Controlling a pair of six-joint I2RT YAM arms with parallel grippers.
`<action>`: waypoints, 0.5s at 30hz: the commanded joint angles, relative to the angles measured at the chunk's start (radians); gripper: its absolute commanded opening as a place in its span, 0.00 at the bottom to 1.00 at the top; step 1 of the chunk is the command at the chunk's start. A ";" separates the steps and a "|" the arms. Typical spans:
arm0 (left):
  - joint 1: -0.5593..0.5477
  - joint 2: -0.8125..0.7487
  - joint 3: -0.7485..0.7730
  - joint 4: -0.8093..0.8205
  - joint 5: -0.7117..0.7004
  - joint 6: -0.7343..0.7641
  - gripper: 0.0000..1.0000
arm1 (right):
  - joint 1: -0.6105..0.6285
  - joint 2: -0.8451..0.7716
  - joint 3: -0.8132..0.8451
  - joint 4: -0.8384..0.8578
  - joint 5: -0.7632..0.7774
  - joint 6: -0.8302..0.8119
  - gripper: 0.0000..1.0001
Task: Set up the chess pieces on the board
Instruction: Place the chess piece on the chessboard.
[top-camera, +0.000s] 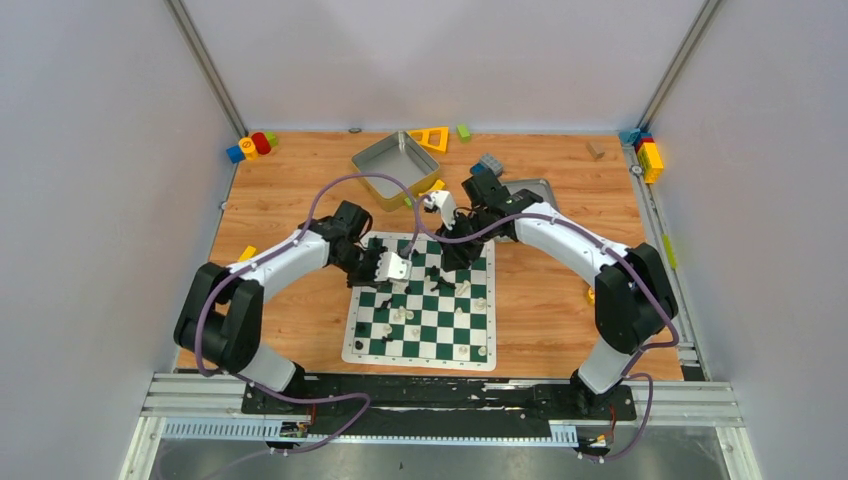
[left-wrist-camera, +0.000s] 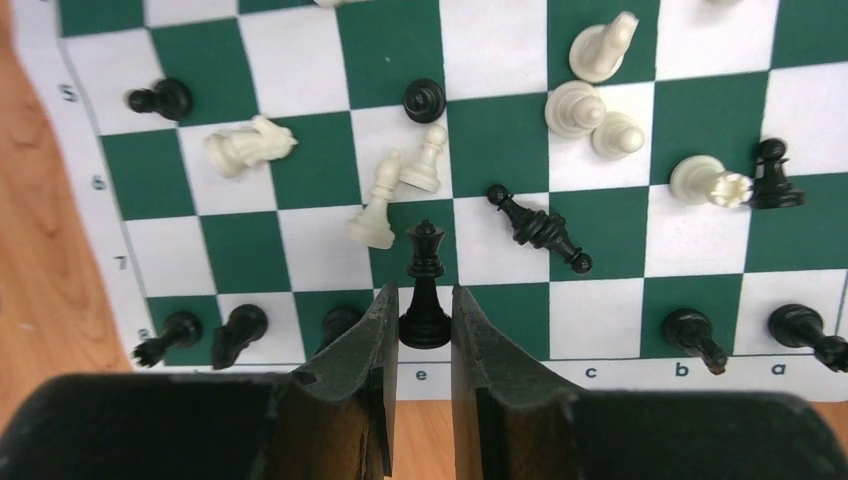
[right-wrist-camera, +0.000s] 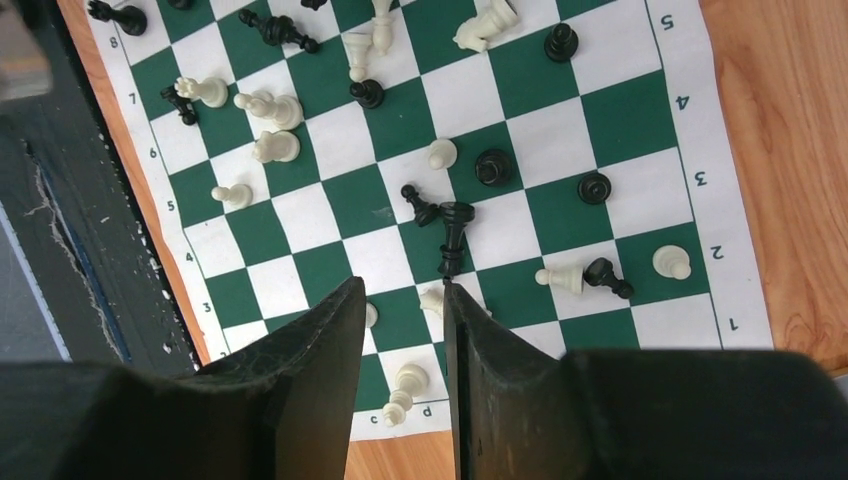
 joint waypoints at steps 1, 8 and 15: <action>0.001 -0.104 0.018 -0.001 0.082 -0.076 0.05 | -0.006 -0.061 0.014 0.066 -0.095 0.047 0.35; 0.039 -0.216 0.014 0.063 0.265 -0.262 0.04 | -0.012 -0.077 0.010 0.171 -0.270 0.157 0.39; 0.039 -0.304 -0.045 0.241 0.372 -0.504 0.05 | -0.012 -0.032 0.032 0.265 -0.400 0.266 0.47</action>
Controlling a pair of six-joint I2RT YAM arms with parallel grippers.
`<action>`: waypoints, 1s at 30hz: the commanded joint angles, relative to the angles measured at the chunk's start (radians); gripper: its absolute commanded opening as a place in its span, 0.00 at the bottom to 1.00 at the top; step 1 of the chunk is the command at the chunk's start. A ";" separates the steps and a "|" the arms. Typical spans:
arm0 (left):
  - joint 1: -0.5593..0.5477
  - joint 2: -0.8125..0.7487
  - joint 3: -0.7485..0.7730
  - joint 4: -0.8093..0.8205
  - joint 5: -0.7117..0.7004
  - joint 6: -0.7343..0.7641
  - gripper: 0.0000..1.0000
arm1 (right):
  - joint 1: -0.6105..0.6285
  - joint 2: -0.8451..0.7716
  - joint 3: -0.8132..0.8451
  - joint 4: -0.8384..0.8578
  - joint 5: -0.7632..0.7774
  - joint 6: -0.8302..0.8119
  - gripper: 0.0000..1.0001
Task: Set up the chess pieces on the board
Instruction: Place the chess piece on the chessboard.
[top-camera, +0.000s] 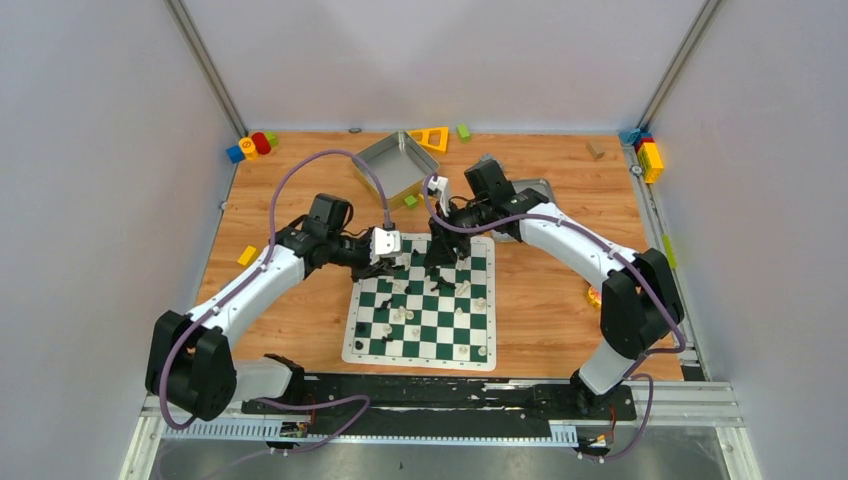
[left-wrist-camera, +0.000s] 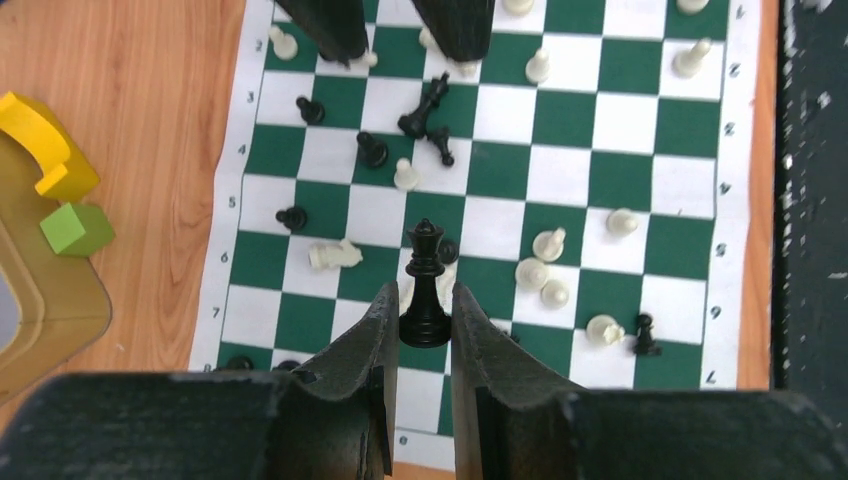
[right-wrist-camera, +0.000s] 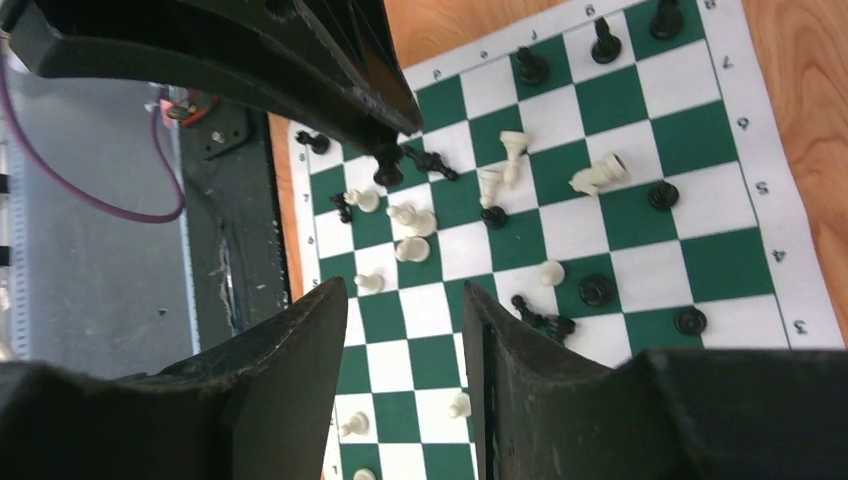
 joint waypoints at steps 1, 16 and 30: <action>0.005 -0.055 -0.037 0.145 0.117 -0.195 0.05 | -0.005 0.012 0.036 0.118 -0.142 0.099 0.48; 0.005 -0.073 -0.073 0.251 0.139 -0.301 0.06 | 0.022 0.135 0.101 0.154 -0.226 0.171 0.49; 0.005 -0.066 -0.071 0.248 0.130 -0.304 0.07 | 0.038 0.168 0.118 0.155 -0.248 0.177 0.28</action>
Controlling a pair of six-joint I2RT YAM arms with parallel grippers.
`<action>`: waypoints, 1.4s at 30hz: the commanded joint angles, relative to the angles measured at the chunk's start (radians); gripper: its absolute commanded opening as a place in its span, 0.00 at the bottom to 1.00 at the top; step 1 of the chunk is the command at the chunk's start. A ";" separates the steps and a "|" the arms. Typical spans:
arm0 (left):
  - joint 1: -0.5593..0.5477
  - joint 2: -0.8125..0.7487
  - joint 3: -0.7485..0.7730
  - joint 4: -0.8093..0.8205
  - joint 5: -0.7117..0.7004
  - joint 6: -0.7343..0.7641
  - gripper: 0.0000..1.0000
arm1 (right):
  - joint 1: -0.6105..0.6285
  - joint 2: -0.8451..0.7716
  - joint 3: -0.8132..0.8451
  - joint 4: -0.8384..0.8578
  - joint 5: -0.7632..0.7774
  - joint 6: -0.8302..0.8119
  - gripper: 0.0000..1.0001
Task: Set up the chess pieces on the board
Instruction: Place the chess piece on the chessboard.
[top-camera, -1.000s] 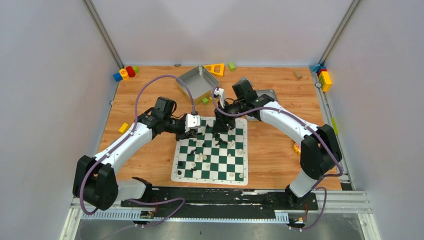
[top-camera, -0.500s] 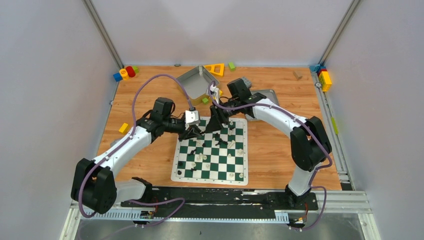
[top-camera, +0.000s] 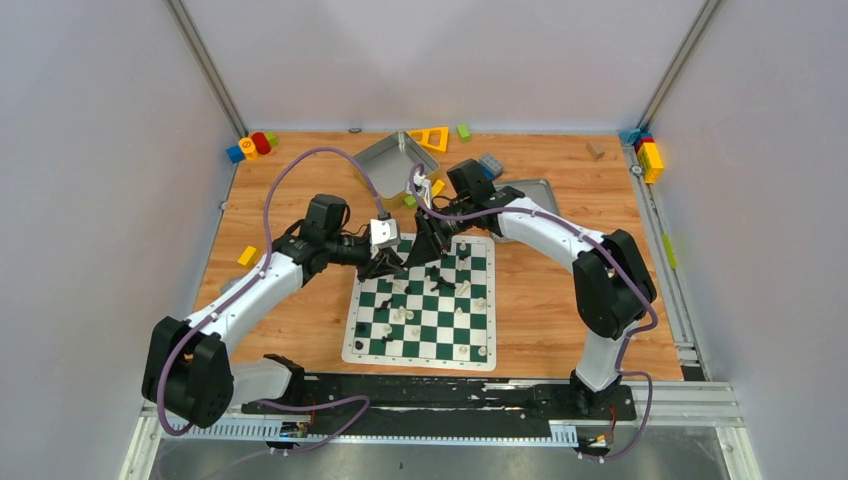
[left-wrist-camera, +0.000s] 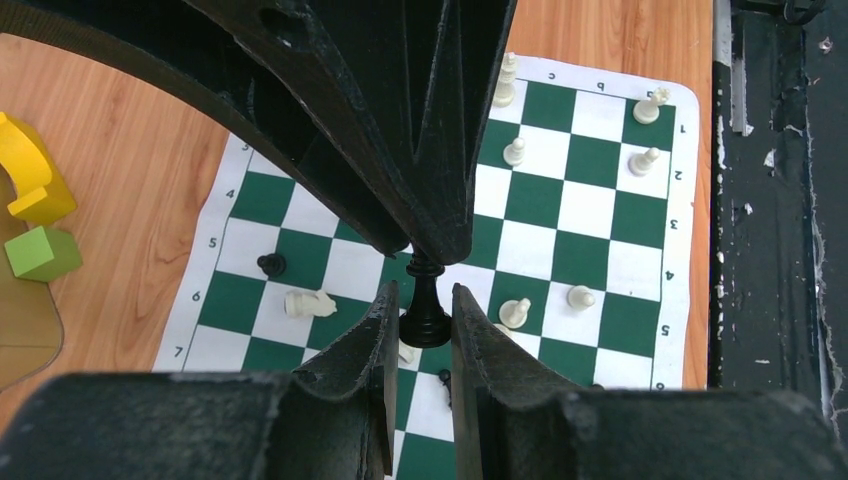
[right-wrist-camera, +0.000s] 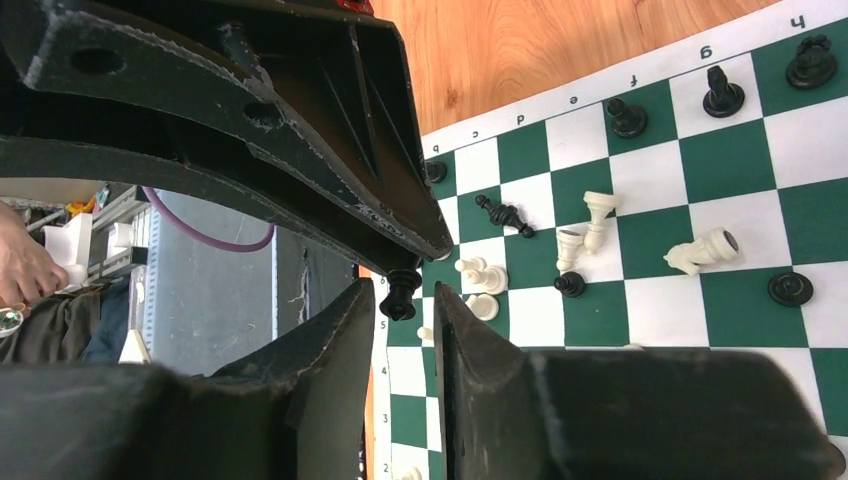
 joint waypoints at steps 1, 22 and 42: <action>0.005 -0.014 0.001 0.031 0.020 -0.011 0.07 | 0.008 0.010 0.042 0.037 -0.042 0.001 0.25; 0.254 -0.219 -0.056 -0.112 -0.194 0.086 0.85 | 0.061 0.019 0.223 -0.177 0.317 -0.136 0.00; 0.807 -0.186 0.027 -0.200 -0.565 -0.248 0.97 | 0.312 0.478 0.829 -0.588 0.723 -0.272 0.00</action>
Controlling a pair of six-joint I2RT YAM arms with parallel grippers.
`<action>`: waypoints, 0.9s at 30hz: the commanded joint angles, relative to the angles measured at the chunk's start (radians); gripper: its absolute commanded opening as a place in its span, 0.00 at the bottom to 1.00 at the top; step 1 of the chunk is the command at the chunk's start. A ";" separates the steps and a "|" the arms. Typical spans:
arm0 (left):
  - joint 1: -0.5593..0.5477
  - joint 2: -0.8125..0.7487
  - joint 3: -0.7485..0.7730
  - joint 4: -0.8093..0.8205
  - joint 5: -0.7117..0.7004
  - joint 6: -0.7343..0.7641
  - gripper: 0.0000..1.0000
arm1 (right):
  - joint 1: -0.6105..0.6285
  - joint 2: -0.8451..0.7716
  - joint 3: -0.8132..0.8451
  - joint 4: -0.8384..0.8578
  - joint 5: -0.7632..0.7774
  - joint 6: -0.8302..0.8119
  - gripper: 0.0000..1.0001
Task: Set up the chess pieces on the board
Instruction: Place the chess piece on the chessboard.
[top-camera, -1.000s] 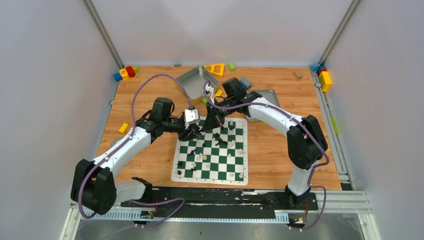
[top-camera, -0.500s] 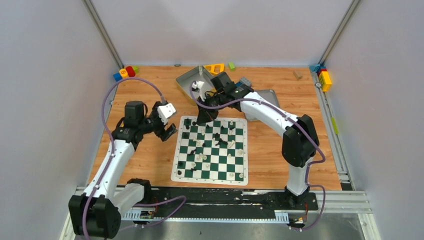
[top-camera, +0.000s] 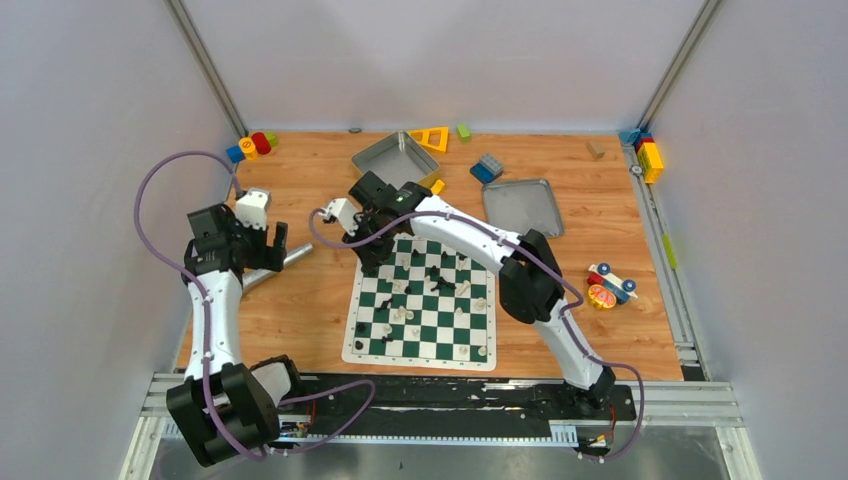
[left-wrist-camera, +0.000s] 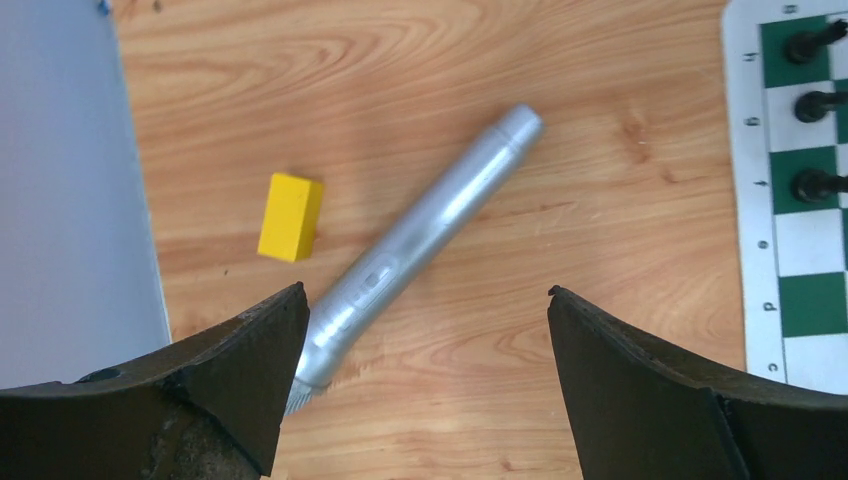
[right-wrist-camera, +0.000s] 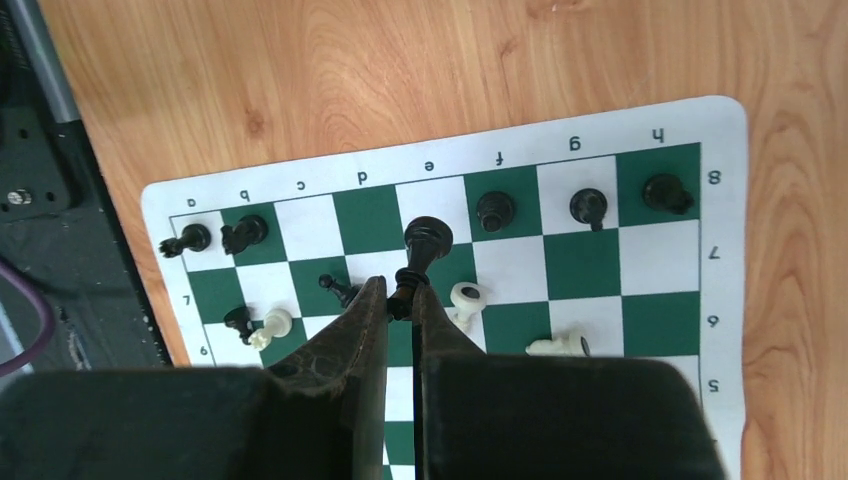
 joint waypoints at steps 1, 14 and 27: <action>0.061 0.008 0.041 0.002 -0.041 -0.070 0.97 | 0.032 0.058 0.099 -0.096 0.099 -0.048 0.00; 0.072 0.008 0.031 0.010 -0.068 -0.076 1.00 | 0.075 0.162 0.179 -0.137 0.168 -0.093 0.00; 0.071 0.011 0.027 0.011 -0.076 -0.068 1.00 | 0.093 0.211 0.206 -0.161 0.181 -0.116 0.01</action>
